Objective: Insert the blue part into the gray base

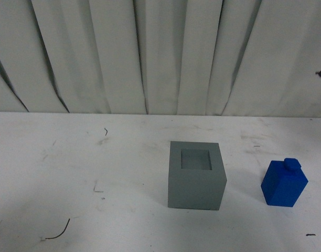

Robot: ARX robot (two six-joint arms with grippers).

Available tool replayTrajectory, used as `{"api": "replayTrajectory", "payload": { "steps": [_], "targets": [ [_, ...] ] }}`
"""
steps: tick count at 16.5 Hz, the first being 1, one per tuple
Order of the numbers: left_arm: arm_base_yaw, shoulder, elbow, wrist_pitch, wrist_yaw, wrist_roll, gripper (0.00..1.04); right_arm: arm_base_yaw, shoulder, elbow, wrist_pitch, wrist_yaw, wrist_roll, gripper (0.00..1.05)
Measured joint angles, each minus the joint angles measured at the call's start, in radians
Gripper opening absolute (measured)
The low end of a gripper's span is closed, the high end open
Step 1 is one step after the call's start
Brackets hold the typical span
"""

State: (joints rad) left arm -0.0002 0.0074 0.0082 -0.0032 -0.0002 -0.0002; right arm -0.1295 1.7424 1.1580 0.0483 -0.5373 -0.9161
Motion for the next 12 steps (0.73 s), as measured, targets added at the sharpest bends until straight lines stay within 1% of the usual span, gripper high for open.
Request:
{"api": "replayTrajectory", "payload": {
  "steps": [1,3,4,6,8,9,12],
  "targets": [
    [0.000,0.000,0.000,0.000,0.000,0.000,0.98,0.008,0.019,0.024,-0.118,-0.006,-0.130,0.98],
    [0.000,0.000,0.000,0.000,0.000,0.000,0.98,0.024,0.071,0.082,-0.322,-0.001,-0.317,0.98],
    [0.000,0.000,0.000,0.000,0.000,0.000,0.98,0.032,0.092,0.111,-0.424,0.013,-0.394,0.98],
    [0.000,0.000,0.000,0.000,0.000,0.000,0.98,0.048,0.130,0.173,-0.579,0.036,-0.498,0.98],
    [0.000,0.000,0.000,0.000,0.000,0.000,0.98,0.073,0.172,0.220,-0.673,0.063,-0.551,0.98],
    [0.000,0.000,0.000,0.000,0.000,0.000,0.98,0.091,0.204,0.237,-0.692,0.096,-0.576,0.98],
    [0.000,0.000,0.000,0.000,0.000,0.000,0.98,0.097,0.254,0.246,-0.719,0.127,-0.608,0.98]
  ]
}}
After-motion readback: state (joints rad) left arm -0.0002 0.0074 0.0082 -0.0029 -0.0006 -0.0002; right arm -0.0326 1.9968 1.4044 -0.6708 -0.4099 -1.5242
